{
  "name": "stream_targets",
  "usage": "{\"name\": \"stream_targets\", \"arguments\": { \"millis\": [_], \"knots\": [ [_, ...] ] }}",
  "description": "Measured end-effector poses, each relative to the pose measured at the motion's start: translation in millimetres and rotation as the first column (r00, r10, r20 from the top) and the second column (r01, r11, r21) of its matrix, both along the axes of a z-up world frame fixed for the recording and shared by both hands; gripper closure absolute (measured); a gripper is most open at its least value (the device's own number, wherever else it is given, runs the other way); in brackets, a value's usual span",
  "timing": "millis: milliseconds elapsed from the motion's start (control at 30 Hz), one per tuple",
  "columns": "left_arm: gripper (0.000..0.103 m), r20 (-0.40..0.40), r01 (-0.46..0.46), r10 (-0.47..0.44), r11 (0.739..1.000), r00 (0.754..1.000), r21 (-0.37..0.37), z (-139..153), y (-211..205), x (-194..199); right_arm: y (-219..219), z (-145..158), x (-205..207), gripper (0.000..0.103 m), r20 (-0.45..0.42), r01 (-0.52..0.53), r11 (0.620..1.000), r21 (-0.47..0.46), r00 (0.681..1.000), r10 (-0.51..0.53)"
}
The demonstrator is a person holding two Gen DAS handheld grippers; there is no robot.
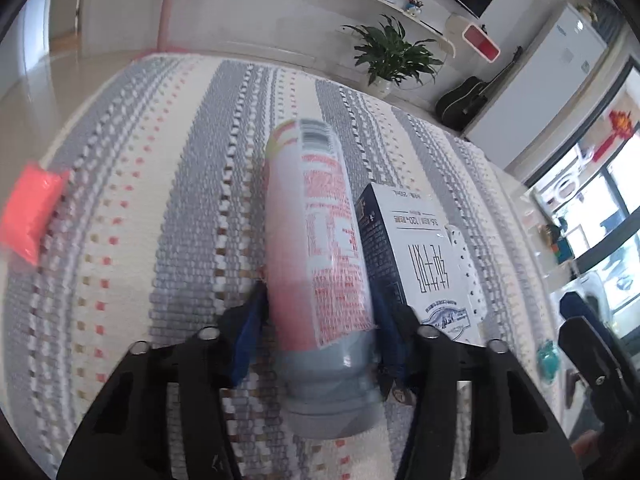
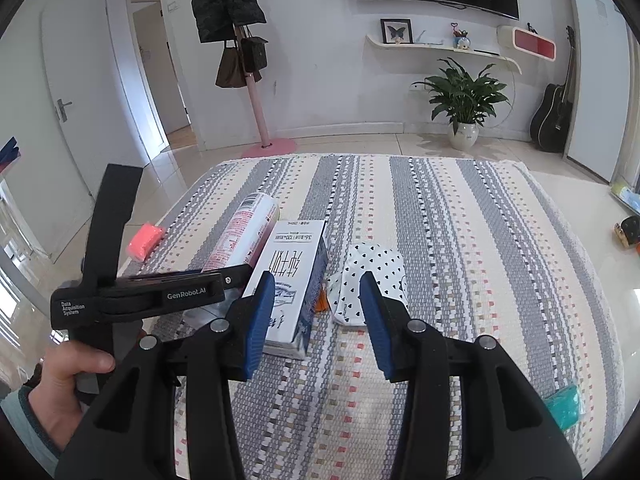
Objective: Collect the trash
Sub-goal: 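Grasp the pink spray can with the left tool while the right tool grasps the white milk carton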
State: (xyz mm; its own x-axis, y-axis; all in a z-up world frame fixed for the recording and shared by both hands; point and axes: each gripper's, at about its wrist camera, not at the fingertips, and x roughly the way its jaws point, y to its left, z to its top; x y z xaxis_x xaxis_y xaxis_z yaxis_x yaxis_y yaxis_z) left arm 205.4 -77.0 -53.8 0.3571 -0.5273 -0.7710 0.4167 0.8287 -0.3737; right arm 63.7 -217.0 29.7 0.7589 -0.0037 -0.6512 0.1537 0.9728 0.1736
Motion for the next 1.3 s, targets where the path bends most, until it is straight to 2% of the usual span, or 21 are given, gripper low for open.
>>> {"name": "stream_targets", "arguments": {
  "millis": [200, 300, 400, 533, 667, 700, 733, 833, 900, 967, 1033, 1133, 1200, 1267, 1300],
  "knots": [
    [0.058, 0.007, 0.001, -0.001, 0.999, 1.000, -0.038, 4.6, 33.7, -28.6, 1.7, -6.8, 7.5, 0.062, -0.032, 0.019, 1.000, 0.017, 0.999, -0.019],
    [0.058, 0.015, -0.033, 0.034, 0.999, 0.999, -0.031, 9.1, 60.1, -45.2, 3.9, -10.5, 14.6, 0.061, -0.046, 0.017, 0.998, 0.055, 0.999, -0.014],
    [0.058, 0.020, -0.083, 0.084, 0.996, 0.996, -0.011, 13.3, 83.9, -61.1, 8.9, -12.7, 22.2, 0.052, -0.055, 0.011, 0.998, 0.065, 0.998, -0.008],
    [0.058, -0.004, -0.138, 0.138, 0.990, 0.990, -0.008, 10.6, 114.1, -81.1, 19.1, -23.2, 36.4, 0.052, -0.087, 0.003, 0.998, 0.066, 0.996, 0.003],
    [0.058, 0.010, -0.139, 0.139, 0.990, 0.990, 0.000, 14.1, 121.6, -84.0, 21.6, -37.8, 50.0, 0.052, -0.124, 0.018, 0.994, 0.110, 0.992, -0.004],
    [0.058, 0.006, -0.137, 0.137, 0.991, 0.991, -0.003, 14.0, 121.6, -83.1, 22.3, -41.1, 54.0, 0.048, -0.135, 0.027, 0.994, 0.110, 0.991, -0.012],
    [0.058, 0.004, -0.135, 0.135, 0.991, 0.991, -0.005, 13.9, 122.0, -82.2, 22.6, -44.1, 56.7, 0.039, -0.144, 0.036, 0.993, 0.109, 0.989, -0.020],
    [0.057, -0.001, -0.116, 0.116, 0.993, 0.993, -0.015, 8.3, 122.1, -81.6, 21.0, -51.5, 68.2, 0.032, -0.173, 0.053, 0.988, 0.144, 0.984, -0.028],
    [0.054, 0.010, -0.109, 0.109, 0.993, 0.994, -0.036, 8.3, 123.4, -81.3, 22.1, -53.7, 74.5, 0.032, -0.186, 0.058, 0.989, 0.134, 0.982, -0.032],
    [0.038, 0.016, -0.110, 0.111, 0.993, 0.994, -0.047, 10.2, 121.1, -77.9, 27.0, -55.6, 79.9, 0.032, -0.195, 0.056, 0.994, 0.099, 0.980, -0.036],
    [0.036, 0.018, -0.113, 0.114, 0.993, 0.993, -0.040, 11.3, 117.7, -70.2, 31.1, -59.1, 83.1, 0.032, -0.203, 0.052, 0.995, 0.081, 0.979, -0.035],
    [0.038, 0.001, -0.109, 0.109, 0.993, 0.994, -0.040, 6.1, 113.9, -64.1, 32.4, -63.8, 83.8, 0.032, -0.197, 0.053, 0.995, 0.087, 0.980, -0.035],
    [0.041, 0.011, -0.110, 0.111, 0.993, 0.994, -0.034, 3.8, 111.6, -64.1, 35.3, -66.9, 81.6, 0.032, -0.190, 0.061, 0.996, 0.060, 0.981, -0.049],
    [0.054, 0.010, -0.104, 0.104, 0.994, 0.995, -0.040, 2.7, 110.8, -61.6, 35.6, -66.5, 79.3, 0.032, -0.176, 0.069, 0.996, 0.056, 0.983, -0.058],
    [0.057, 0.003, -0.107, 0.108, 0.993, 0.994, -0.048, 1.5, 111.6, -60.0, 35.7, -65.5, 79.1, 0.032, -0.172, 0.073, 0.996, 0.048, 0.983, -0.064]
  ]
}}
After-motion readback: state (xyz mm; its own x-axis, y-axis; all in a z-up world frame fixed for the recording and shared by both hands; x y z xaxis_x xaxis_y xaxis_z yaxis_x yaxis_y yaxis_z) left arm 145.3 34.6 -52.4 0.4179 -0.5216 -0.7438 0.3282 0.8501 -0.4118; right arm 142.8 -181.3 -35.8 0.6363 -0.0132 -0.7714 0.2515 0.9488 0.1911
